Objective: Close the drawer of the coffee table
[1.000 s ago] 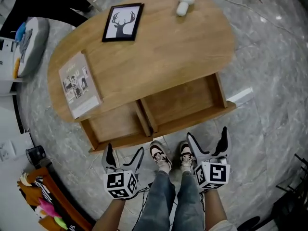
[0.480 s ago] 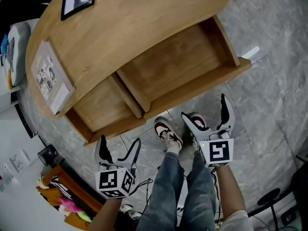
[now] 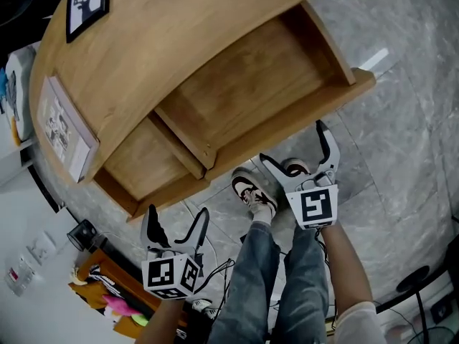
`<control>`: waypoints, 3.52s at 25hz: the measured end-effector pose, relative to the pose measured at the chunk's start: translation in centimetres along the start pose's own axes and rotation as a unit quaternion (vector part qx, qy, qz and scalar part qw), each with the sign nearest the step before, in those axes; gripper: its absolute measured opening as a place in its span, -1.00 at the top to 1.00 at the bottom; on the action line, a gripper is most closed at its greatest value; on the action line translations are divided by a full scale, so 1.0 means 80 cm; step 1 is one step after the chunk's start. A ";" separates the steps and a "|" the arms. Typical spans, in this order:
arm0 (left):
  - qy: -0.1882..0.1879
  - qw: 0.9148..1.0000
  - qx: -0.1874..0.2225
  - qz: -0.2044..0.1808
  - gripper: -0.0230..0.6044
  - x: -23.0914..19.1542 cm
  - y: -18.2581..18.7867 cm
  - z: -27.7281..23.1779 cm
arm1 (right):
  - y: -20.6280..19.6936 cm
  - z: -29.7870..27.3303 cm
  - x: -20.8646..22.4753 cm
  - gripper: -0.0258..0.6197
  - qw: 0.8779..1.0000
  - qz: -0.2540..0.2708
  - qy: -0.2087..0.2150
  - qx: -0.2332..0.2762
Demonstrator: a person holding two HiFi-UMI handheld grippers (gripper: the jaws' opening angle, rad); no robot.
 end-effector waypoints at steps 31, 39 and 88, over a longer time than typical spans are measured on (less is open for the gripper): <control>0.007 0.999 0.009 0.032 -0.79 -0.008 -0.013 -0.006 | 0.014 -0.024 0.005 -0.88 0.999 0.018 0.005 0.030; 0.008 0.999 0.013 0.042 -0.79 -0.014 -0.013 -0.006 | 0.033 -0.017 0.002 -0.87 0.998 -0.003 -0.008 0.056; 0.024 0.991 0.018 0.127 -0.79 -0.057 0.001 -0.013 | 0.093 -0.057 0.009 -0.84 0.999 -0.002 -0.018 0.043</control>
Point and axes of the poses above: the fingertips, and each gripper's own axes: z backward along the fingers, x to its right, y out of its top, the point moved 2 cm from there along z, backward along the fingers, and after that the axes turned 2 degrees about y, right-handed, at the moved point
